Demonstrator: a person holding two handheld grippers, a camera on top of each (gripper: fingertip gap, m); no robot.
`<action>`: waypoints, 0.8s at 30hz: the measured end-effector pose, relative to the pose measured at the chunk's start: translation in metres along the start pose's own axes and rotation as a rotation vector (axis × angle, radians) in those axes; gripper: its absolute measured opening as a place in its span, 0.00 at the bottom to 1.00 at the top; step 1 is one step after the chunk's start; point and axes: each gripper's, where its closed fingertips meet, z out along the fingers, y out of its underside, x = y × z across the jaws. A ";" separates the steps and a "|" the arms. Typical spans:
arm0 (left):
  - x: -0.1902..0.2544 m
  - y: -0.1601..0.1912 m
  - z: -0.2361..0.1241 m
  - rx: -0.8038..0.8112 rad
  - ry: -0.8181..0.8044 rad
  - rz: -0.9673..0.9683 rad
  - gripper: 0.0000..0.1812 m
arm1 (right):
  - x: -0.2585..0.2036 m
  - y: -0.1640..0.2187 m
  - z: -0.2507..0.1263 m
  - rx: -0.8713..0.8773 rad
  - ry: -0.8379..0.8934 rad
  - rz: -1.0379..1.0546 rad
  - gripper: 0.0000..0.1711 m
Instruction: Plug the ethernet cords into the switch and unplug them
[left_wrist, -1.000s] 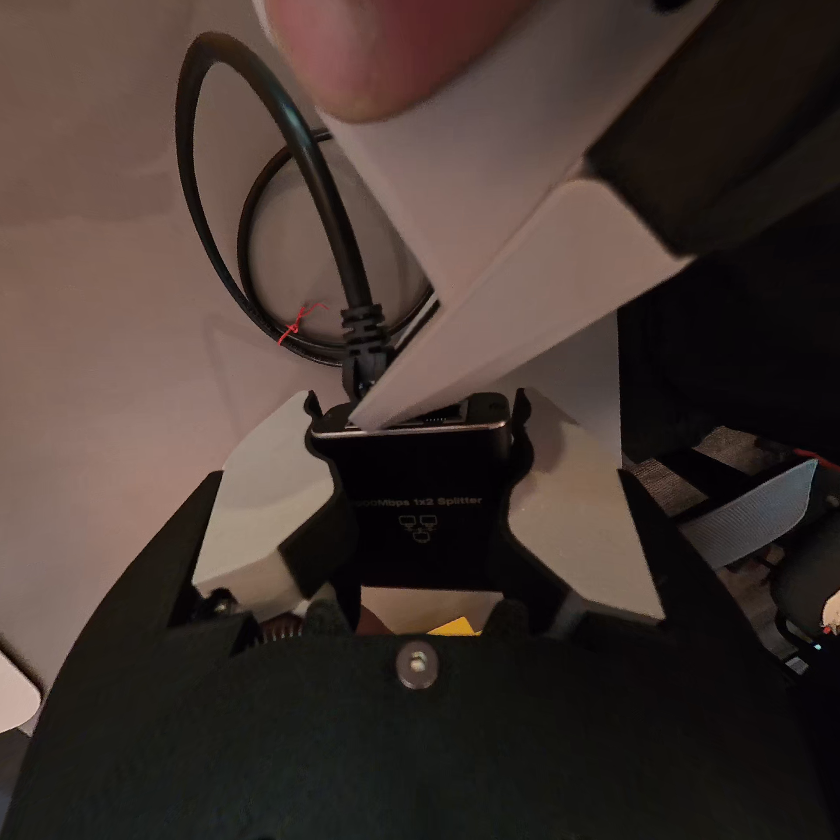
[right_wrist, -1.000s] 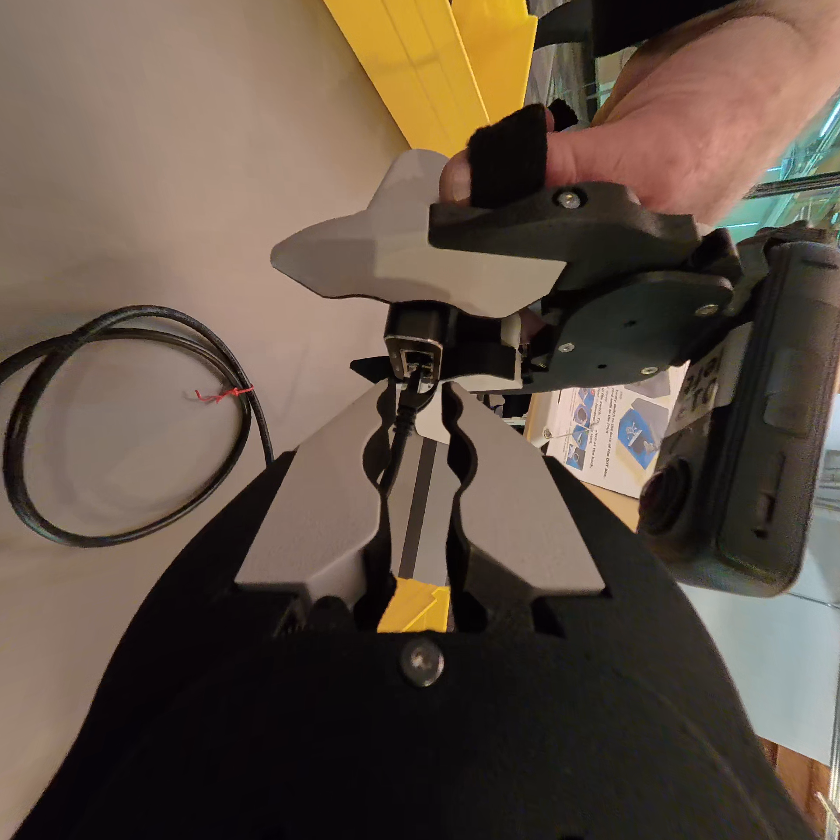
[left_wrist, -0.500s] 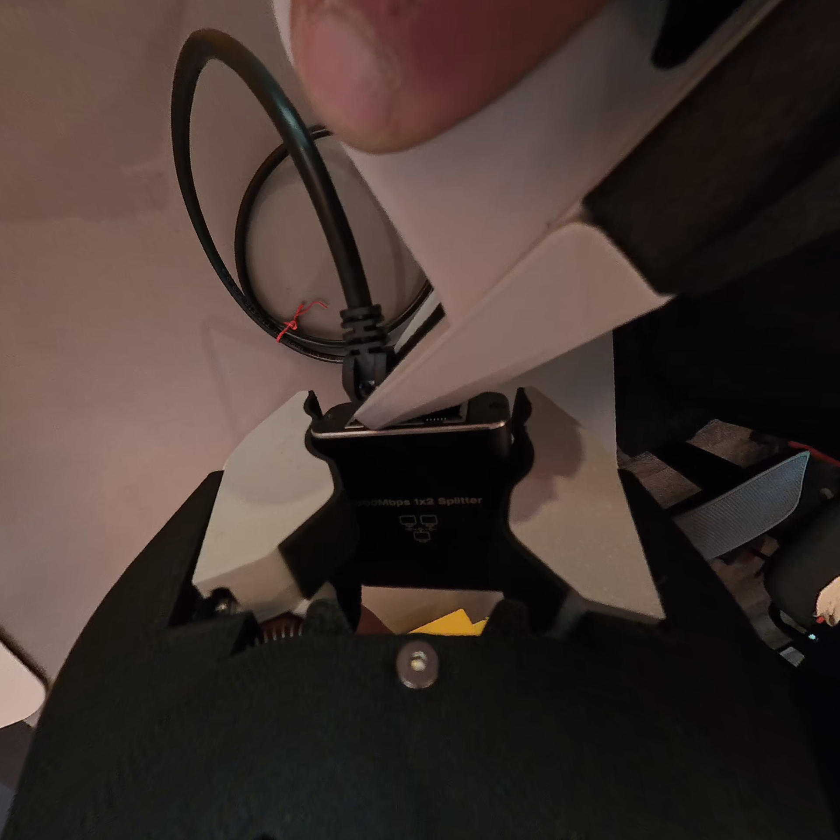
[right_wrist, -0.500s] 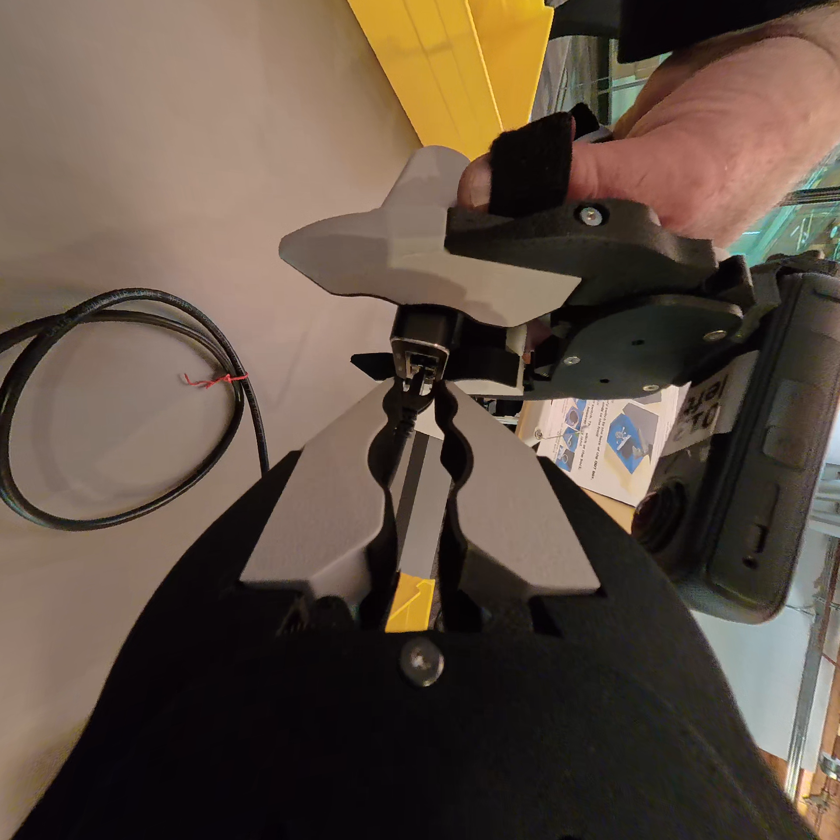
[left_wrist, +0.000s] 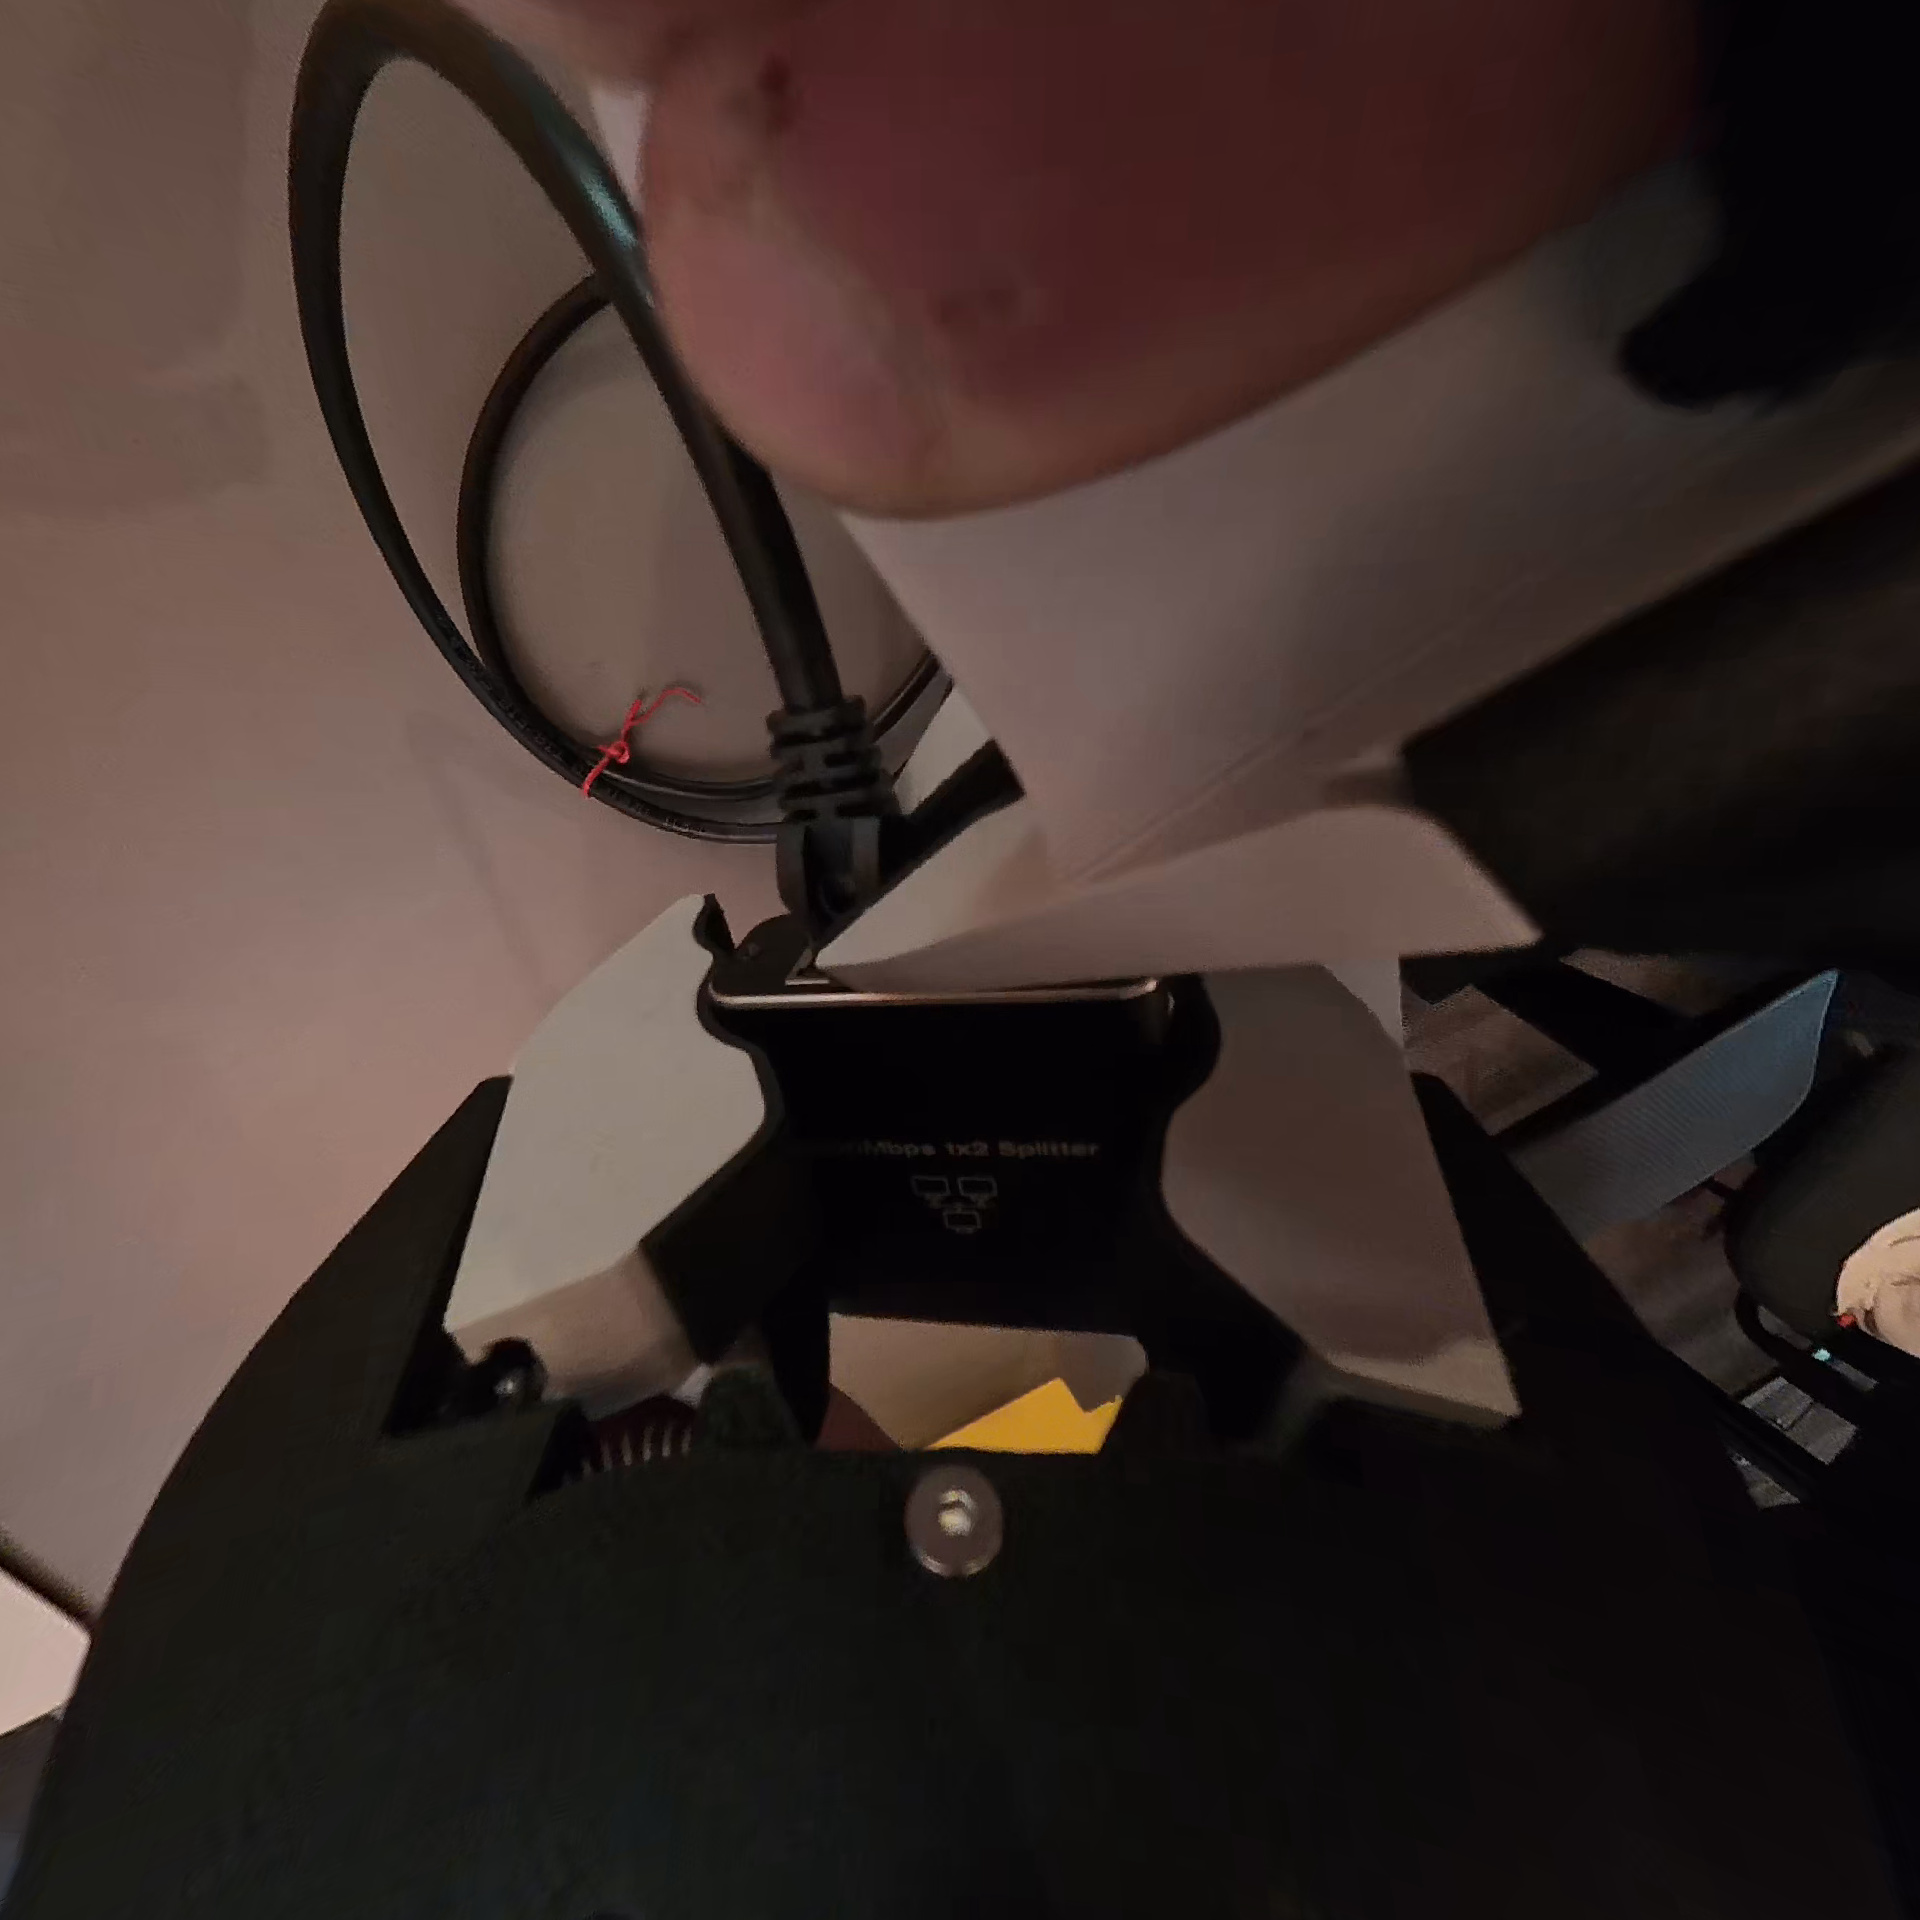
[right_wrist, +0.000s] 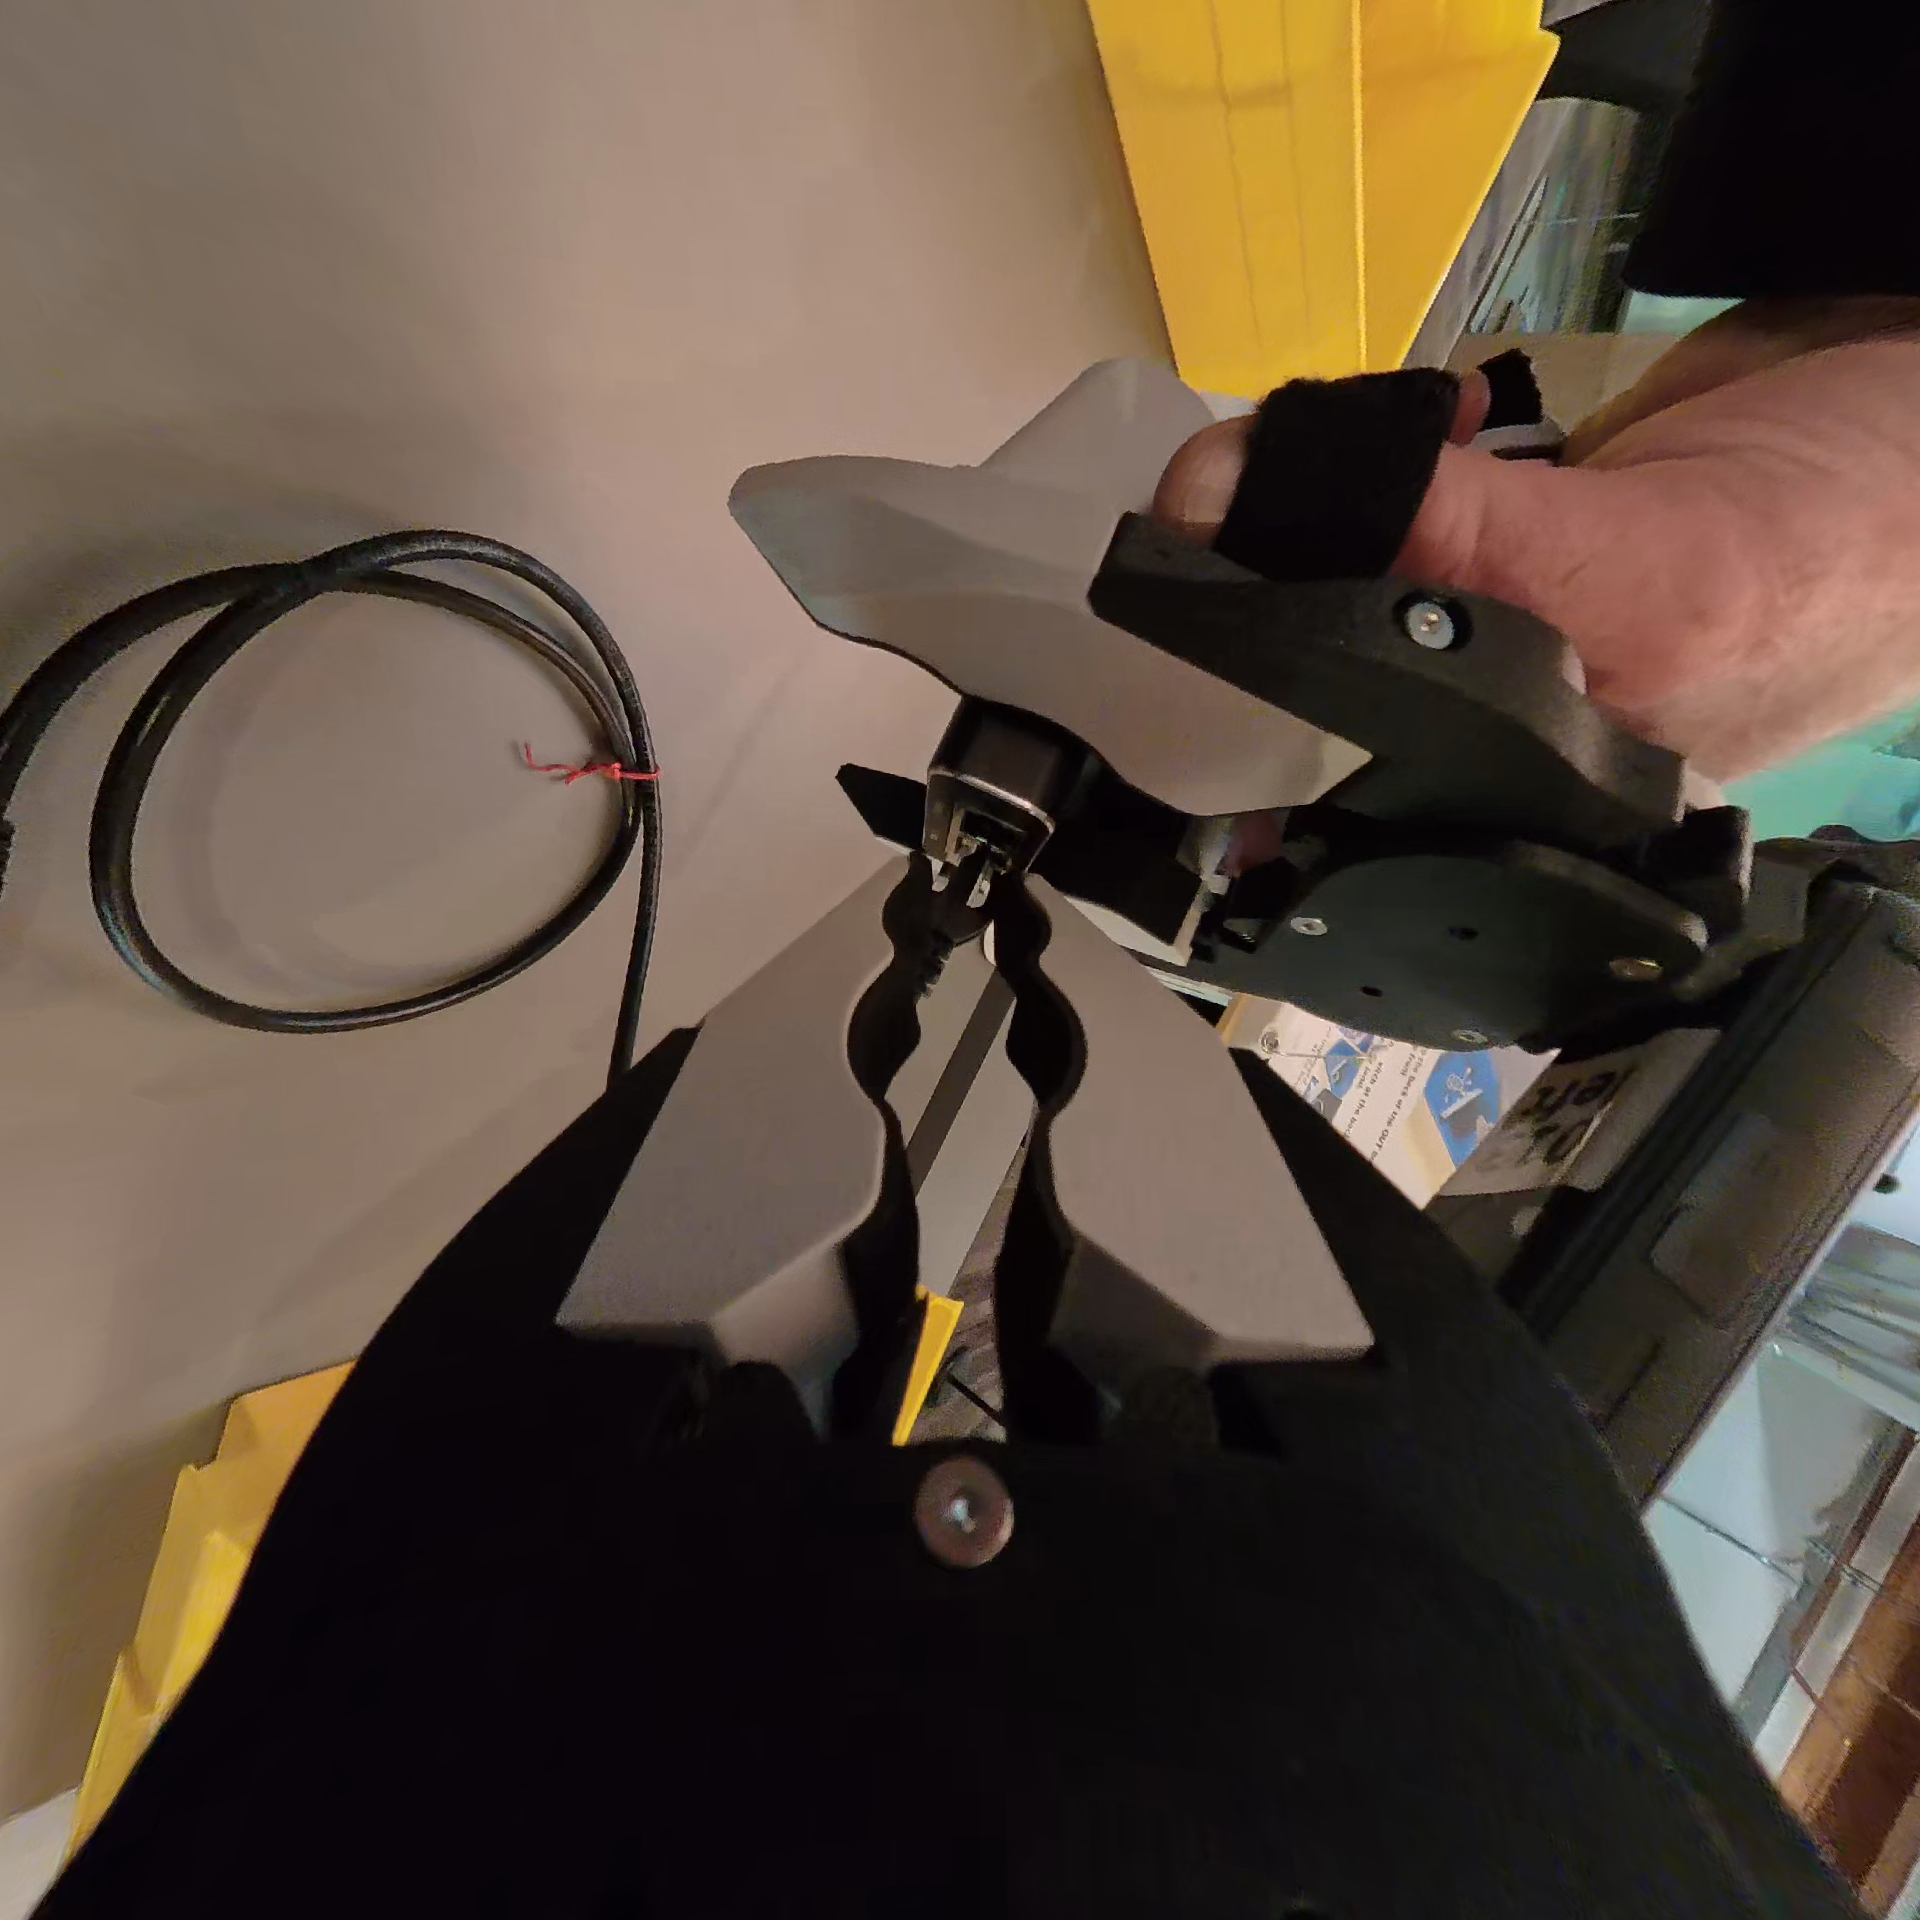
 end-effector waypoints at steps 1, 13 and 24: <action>-0.001 -0.001 0.000 0.008 -0.003 -0.005 0.42 | 0.000 0.001 0.000 -0.006 -0.004 -0.004 0.06; 0.012 -0.013 0.002 0.138 0.068 0.010 0.42 | -0.003 -0.002 -0.010 -0.085 0.036 0.021 0.06; 0.006 0.021 0.014 0.105 0.005 -0.038 0.42 | -0.012 0.024 -0.052 0.036 -0.046 0.192 0.06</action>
